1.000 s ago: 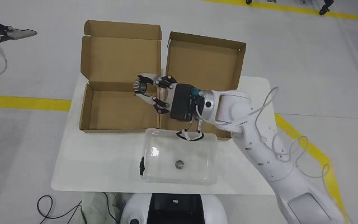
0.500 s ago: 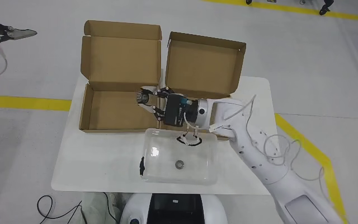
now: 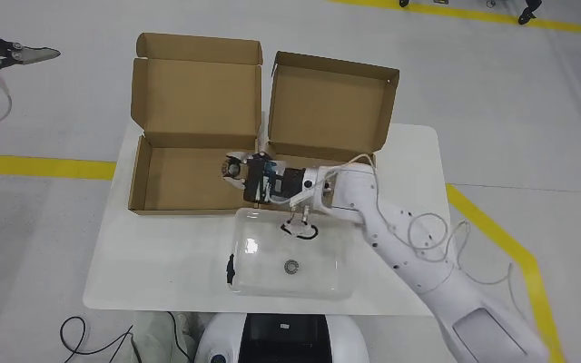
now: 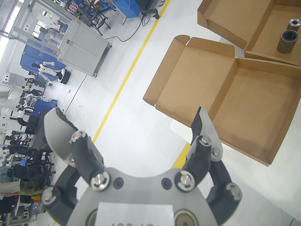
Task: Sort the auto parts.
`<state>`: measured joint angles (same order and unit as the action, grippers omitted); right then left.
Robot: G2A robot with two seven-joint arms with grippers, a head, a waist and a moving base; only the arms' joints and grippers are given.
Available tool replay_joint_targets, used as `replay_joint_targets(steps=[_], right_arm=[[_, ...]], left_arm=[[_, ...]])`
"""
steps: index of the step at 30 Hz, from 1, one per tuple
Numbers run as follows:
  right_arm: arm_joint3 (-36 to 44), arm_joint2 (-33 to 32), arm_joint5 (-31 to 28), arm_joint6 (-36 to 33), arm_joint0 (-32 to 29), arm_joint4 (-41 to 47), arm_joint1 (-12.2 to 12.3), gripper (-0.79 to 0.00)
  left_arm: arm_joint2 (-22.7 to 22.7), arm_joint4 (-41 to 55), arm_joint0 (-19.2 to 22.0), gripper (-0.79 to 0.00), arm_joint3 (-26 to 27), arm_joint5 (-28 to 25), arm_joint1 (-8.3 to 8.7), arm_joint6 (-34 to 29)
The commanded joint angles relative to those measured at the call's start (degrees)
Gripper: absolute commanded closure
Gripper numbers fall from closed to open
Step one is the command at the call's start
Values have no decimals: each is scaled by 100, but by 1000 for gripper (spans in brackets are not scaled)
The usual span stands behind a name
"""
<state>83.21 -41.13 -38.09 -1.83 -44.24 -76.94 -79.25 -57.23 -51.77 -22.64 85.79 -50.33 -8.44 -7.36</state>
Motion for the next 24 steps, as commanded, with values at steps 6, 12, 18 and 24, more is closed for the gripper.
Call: replay_joint_targets(steps=[6, 12, 18, 24], right_arm=[[-612, 438, 180, -507, 355, 166, -245, 0], [-1253, 841, 238, -882, 678, 397, -522, 0], [-2049, 1274, 279, -1100, 1056, 619, -895, 0], [-2923, 1616, 242, -1136, 1371, 843, -1303, 0]], left_arm=[[0, 0, 0, -785, 0, 0, 0, 0], [0, 0, 0, -785, 0, 0, 0, 0], [0, 0, 0, -785, 0, 0, 0, 0], [0, 0, 0, -785, 0, 0, 0, 0]])
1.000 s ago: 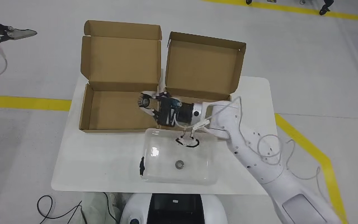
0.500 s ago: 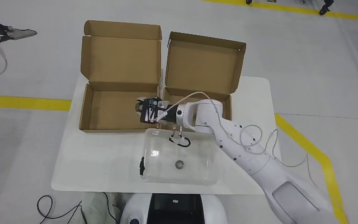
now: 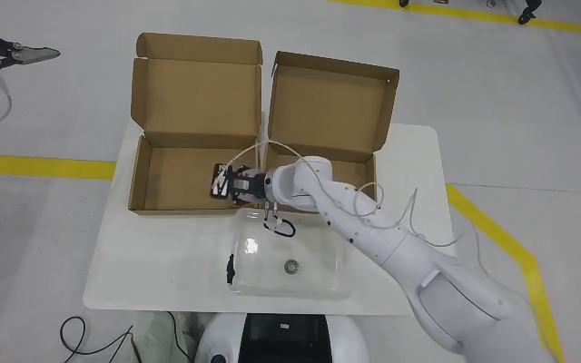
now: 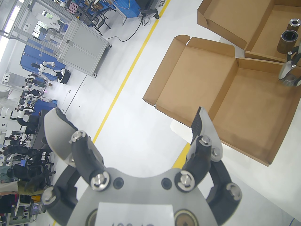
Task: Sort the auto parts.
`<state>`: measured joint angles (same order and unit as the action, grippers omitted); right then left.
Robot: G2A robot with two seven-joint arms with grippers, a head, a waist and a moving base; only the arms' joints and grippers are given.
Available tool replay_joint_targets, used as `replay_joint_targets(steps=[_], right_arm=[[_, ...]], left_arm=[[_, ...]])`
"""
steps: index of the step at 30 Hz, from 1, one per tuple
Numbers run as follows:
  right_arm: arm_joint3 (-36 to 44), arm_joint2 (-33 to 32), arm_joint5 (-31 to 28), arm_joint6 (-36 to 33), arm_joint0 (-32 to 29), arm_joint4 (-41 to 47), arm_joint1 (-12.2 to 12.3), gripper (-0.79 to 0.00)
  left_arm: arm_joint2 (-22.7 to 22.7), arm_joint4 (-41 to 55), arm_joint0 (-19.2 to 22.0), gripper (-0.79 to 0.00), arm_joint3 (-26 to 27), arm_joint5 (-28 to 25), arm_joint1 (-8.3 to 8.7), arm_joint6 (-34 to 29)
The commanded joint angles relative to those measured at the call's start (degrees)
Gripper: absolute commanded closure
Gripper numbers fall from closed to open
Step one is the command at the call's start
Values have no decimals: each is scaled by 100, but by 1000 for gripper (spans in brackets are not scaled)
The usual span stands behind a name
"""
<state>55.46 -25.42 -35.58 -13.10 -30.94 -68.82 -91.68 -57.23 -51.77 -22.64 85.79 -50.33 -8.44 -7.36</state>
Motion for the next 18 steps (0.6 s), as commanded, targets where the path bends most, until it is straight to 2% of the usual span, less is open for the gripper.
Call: replay_joint_targets(steps=[1, 10, 18], right_arm=[[-293, 97, -19, -19, 84, 71, -133, 0], [-1507, 457, -103, -21, 371, 254, -753, 0], [-2327, 598, -178, 57, 571, 269, -1200, 0]], left_arm=[[0, 0, 0, -785, 0, 0, 0, 0], [0, 0, 0, -785, 0, 0, 0, 0], [0, 0, 0, -785, 0, 0, 0, 0]])
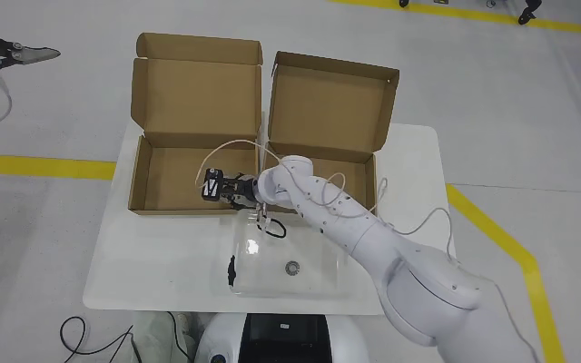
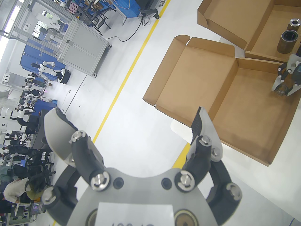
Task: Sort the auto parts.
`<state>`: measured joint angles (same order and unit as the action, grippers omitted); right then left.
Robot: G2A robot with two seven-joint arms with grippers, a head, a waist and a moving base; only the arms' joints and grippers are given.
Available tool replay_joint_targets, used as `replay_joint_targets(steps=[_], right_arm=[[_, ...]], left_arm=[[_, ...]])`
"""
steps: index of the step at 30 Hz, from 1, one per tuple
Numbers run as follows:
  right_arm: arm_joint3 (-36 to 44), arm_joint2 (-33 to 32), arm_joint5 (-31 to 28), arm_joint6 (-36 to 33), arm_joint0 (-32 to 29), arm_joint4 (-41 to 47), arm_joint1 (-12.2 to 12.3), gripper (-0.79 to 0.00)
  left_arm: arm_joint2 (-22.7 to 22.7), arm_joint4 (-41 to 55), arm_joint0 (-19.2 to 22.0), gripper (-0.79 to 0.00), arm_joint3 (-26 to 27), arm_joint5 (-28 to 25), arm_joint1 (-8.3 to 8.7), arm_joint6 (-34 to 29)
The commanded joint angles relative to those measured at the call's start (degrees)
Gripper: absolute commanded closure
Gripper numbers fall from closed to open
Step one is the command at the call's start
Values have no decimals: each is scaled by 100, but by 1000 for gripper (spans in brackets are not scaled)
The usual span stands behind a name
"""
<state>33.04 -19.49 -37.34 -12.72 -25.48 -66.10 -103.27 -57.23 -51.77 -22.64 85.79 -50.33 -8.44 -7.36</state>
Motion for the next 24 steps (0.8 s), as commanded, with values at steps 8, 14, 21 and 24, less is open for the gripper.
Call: replay_joint_targets(steps=[8, 14, 21, 24], right_arm=[[-625, 31, -38, 172, 201, -58, -350, -314], [-956, 17, -42, 279, 279, -101, -510, -357], [-1192, -40, -117, 601, 356, -140, -614, -351], [-1164, -61, -180, 799, 409, -211, -623, -360]], left_arm=[[0, 0, 0, -785, 0, 0, 0, 0], [0, 0, 0, -785, 0, 0, 0, 0], [0, 0, 0, -785, 0, 0, 0, 0], [0, 0, 0, -785, 0, 0, 0, 0]])
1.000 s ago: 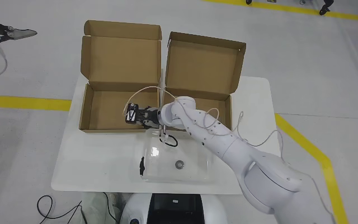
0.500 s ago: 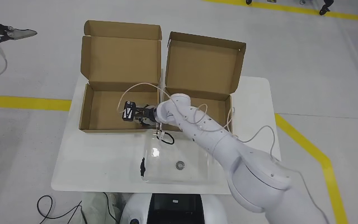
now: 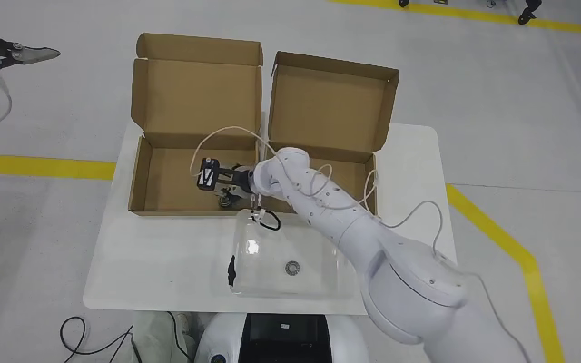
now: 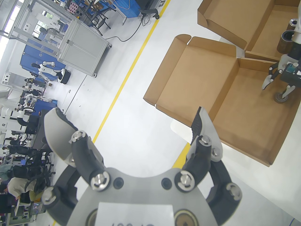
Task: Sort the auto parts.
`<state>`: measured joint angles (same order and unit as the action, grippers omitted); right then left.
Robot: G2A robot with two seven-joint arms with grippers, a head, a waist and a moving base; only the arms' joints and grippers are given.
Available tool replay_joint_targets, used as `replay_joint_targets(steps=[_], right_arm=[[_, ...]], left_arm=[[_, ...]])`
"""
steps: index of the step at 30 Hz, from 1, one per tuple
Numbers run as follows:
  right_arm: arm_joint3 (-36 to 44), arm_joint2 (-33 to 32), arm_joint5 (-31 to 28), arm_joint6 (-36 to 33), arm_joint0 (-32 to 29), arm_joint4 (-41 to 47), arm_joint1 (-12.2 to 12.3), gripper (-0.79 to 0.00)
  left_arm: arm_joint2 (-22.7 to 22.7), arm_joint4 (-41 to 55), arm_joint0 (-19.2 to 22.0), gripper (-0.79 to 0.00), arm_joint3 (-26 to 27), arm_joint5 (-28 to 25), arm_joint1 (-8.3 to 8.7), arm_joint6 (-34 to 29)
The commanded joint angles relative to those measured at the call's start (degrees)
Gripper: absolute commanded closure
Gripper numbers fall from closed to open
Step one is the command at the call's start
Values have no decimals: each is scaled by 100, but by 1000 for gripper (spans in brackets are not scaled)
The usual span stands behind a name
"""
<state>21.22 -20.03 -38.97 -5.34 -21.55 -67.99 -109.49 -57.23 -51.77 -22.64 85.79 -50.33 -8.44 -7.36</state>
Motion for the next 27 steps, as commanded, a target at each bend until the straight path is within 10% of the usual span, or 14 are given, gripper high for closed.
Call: replay_joint_targets(steps=[1, 13, 27], right_arm=[[42, -14, -36, 126, 30, -48, 1, -363], [863, -262, 67, 597, 104, -434, 257, -453], [3155, -1146, 155, -373, -897, -920, 1162, -459]], left_arm=[[0, 0, 0, -785, 0, 0, 0, 0], [0, 0, 0, -785, 0, 0, 0, 0], [0, 0, 0, -785, 0, 0, 0, 0]])
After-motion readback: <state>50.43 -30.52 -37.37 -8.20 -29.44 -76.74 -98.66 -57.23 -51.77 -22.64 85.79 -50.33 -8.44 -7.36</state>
